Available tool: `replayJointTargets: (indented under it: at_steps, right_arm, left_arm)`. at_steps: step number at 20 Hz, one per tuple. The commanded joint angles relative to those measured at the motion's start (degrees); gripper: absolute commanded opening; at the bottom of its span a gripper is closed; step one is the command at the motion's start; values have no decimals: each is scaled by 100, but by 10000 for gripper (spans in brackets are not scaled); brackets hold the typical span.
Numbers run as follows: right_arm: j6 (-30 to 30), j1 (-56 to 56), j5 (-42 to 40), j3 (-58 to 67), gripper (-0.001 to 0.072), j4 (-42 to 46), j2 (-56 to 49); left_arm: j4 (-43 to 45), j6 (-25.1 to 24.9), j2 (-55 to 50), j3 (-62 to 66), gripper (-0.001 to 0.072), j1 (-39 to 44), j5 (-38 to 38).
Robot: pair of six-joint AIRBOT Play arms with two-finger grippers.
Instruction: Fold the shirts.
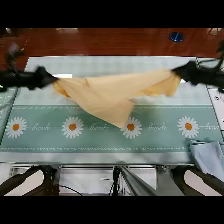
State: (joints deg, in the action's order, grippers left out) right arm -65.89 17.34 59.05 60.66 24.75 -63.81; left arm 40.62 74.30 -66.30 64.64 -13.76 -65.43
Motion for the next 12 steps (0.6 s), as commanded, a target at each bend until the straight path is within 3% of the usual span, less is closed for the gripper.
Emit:
replayJointTargets:
  at_steps: [1,7,9,12]
  right_arm:
    - [-476,614,-59,1606,16,-144,855]
    - [-1322,1279,-15,3827,16,-7,1130]
    - [-1572,1495,308,4301,16,267,1132]
    - [-1904,1860,1770,4852,16,1161,1196]
  left_arm:
    - [-17,44,238,2076,21,-750,-476]
    - [-9,94,339,5598,21,-887,-1040]
    - [87,144,568,5917,21,-890,-1300]
    - [675,470,1161,5604,21,-890,-2302]
